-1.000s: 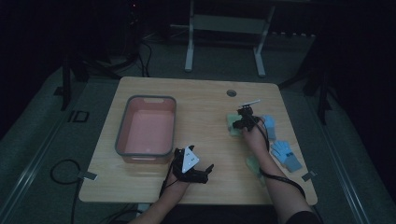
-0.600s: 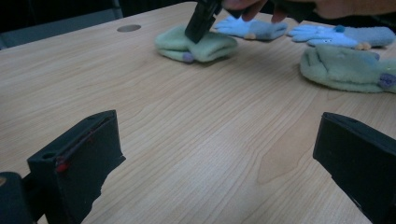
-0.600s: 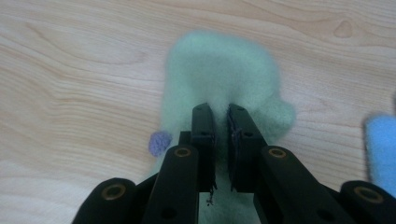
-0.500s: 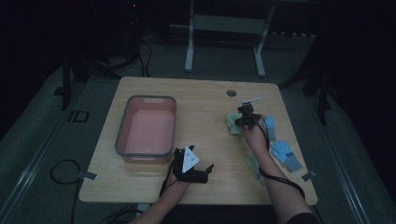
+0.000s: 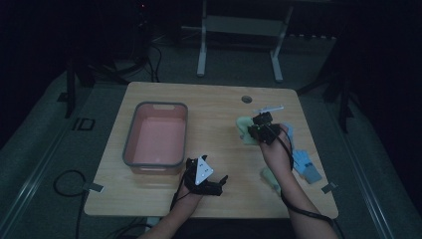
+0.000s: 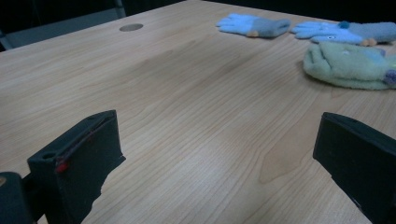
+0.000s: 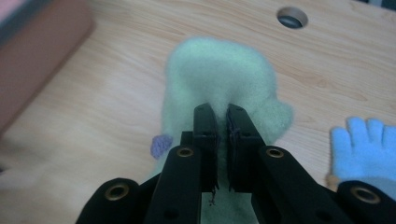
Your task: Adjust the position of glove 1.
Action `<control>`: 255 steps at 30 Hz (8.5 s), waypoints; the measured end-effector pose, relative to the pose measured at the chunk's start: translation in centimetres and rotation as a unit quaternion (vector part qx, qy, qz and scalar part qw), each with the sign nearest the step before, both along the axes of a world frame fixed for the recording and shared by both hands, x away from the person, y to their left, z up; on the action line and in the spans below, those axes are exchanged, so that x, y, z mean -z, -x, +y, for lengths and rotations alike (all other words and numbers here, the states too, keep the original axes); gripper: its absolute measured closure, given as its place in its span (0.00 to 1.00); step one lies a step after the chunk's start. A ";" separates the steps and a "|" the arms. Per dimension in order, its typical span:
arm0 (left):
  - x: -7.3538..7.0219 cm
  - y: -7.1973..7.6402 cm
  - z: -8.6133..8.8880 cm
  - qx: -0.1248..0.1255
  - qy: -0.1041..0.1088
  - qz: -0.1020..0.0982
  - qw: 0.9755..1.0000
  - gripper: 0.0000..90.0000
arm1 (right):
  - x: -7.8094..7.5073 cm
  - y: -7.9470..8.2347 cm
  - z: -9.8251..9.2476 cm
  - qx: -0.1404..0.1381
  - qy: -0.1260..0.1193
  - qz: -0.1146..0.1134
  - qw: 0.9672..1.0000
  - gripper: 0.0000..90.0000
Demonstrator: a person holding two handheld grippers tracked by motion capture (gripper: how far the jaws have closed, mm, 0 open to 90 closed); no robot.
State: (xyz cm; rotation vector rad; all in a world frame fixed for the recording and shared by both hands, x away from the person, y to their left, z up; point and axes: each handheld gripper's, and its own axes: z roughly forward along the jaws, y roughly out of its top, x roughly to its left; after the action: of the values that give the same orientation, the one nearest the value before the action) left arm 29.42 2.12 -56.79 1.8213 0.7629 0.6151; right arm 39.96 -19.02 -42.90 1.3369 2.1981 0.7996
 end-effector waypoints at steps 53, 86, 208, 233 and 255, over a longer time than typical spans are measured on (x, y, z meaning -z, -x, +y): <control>0.0 0.0 0.0 0.010 0.004 0.002 1.000 0.02 | 8.8 5.3 0.1 0.024 -0.063 0.046 0.997 0.68; 0.0 -0.1 0.1 0.009 0.012 0.003 1.000 0.02 | 3.8 5.5 -9.7 -0.132 -0.035 0.012 0.991 0.67; 0.0 -0.1 0.1 0.006 0.010 0.005 1.000 0.02 | 8.3 4.2 -10.2 0.064 -0.025 0.030 0.997 0.94; 0.0 -0.1 0.2 0.005 0.014 0.003 1.000 0.02 | 4.7 5.4 -0.5 0.016 -0.037 0.017 0.999 0.94; 0.0 0.1 -0.3 -0.003 -0.009 -0.006 1.000 0.02 | 8.6 4.9 0.6 0.011 -0.045 0.061 0.997 0.84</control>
State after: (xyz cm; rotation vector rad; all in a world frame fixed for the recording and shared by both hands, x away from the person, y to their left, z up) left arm 29.29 1.80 -56.78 1.8311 0.7570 0.6365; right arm 35.08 -18.40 -51.49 1.4873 2.2604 0.8366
